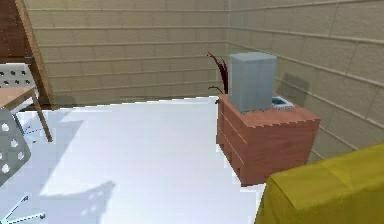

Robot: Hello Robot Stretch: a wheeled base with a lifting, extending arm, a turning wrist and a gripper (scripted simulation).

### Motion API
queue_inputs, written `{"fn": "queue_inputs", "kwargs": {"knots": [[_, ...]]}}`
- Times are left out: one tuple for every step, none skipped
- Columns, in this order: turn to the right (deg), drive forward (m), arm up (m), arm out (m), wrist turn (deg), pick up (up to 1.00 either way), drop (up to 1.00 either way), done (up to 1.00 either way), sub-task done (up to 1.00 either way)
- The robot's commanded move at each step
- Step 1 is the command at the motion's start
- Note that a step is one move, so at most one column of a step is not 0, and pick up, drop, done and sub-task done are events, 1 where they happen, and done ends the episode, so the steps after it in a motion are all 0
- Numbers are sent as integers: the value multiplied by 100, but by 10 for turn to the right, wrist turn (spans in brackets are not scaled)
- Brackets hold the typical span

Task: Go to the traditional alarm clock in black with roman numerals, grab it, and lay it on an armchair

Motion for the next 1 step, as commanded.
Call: {"fn": "queue_inputs", "kwargs": {"knots": [[0, 0, 10, 0, 0, 0, 0, 0, 0]]}}
